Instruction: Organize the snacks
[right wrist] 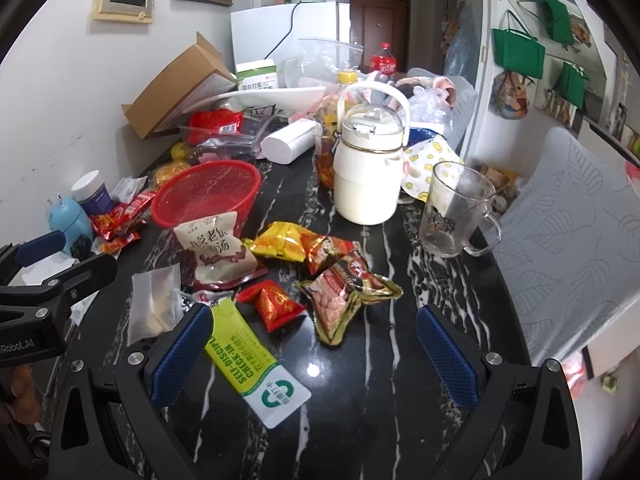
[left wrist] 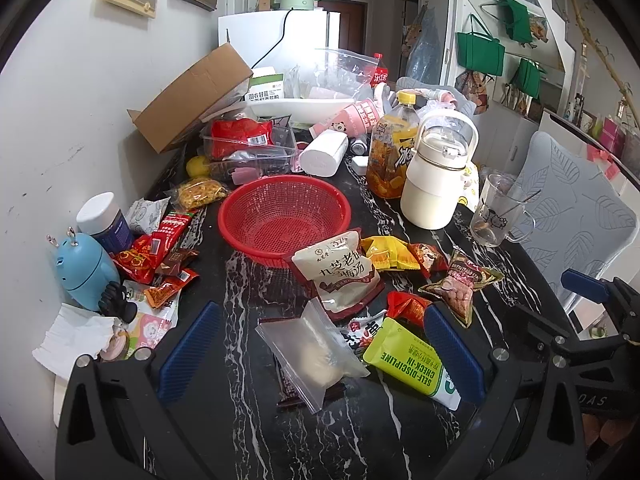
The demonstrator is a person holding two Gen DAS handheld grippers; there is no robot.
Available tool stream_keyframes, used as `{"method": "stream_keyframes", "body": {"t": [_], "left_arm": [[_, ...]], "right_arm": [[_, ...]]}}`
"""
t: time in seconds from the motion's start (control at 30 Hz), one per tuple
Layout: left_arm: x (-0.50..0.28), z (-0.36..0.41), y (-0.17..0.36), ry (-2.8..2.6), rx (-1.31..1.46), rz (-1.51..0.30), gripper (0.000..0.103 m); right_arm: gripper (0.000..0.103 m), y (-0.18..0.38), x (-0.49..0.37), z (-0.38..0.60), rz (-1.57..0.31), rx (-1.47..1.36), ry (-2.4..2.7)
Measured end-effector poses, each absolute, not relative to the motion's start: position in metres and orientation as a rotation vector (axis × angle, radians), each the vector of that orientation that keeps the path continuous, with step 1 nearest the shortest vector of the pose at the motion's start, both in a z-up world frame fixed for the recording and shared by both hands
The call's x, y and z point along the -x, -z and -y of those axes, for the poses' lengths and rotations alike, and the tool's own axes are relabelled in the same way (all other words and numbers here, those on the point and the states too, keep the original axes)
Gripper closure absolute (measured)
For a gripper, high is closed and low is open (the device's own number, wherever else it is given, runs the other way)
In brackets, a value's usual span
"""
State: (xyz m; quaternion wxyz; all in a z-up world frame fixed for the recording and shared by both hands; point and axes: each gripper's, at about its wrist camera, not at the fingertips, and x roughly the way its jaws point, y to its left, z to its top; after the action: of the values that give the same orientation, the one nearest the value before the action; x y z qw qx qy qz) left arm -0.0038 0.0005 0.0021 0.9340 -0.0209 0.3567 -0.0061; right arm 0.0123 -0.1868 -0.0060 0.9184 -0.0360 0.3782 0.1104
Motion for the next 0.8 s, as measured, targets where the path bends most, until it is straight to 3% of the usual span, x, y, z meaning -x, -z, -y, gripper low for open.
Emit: {"method": "stream_keyframes", "body": {"t": [0.8], "left_arm": [[0.0084, -0.0024, -0.0010, 0.038, 0.047, -0.730, 0.000]], "right_arm": [[0.001, 0.0055, -0.0108, 0.1859, -0.780, 0.064, -0.233]]}}
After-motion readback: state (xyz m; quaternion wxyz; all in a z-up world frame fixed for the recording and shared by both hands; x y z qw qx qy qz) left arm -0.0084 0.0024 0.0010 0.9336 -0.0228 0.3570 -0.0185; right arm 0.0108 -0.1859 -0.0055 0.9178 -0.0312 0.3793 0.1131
